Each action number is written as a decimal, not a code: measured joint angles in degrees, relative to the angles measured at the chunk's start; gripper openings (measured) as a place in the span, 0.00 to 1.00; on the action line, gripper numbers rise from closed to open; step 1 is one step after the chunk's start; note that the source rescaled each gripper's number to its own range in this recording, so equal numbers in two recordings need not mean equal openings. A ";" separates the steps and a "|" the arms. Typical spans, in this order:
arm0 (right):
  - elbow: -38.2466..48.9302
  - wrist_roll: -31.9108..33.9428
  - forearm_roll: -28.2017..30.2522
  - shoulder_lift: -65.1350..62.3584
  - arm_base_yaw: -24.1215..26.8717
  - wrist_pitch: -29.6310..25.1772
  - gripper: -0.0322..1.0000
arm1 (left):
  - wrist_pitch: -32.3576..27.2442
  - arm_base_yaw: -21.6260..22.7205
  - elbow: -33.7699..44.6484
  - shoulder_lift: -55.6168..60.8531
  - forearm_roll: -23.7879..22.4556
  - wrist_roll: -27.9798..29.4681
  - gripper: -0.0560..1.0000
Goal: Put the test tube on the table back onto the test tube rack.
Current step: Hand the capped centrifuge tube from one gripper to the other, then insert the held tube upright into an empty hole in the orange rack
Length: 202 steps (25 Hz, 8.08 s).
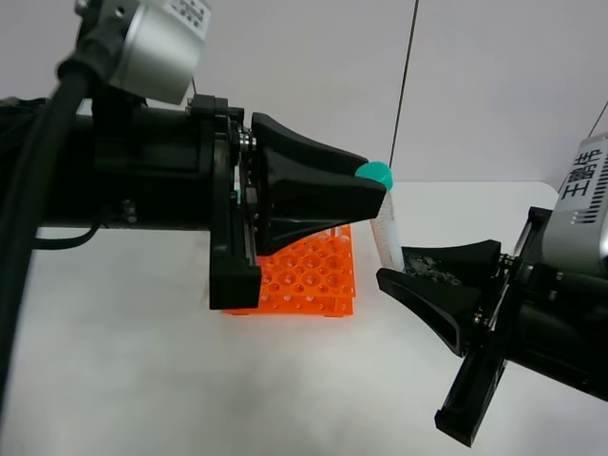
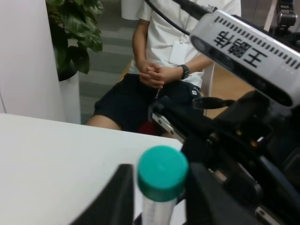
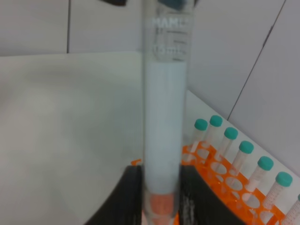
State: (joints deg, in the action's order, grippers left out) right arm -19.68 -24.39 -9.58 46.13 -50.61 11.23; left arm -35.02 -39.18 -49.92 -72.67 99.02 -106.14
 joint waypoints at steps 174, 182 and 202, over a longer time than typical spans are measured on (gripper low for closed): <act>-8.75 26.39 9.58 -36.93 53.79 -70.08 0.74 | 46.16 7.23 -5.98 -11.75 -103.08 109.80 0.06; -8.75 26.39 9.58 -36.93 53.79 -70.08 0.74 | 56.42 10.89 -5.80 -20.16 -105.94 116.35 0.06; -8.75 26.39 9.58 -36.93 53.79 -70.03 0.74 | 83.79 13.51 1.63 -34.85 -105.91 109.19 0.06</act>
State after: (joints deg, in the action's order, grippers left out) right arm -28.43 2.00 0.00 9.20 3.18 -58.81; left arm 48.77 -25.67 -48.28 -107.52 -6.89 3.05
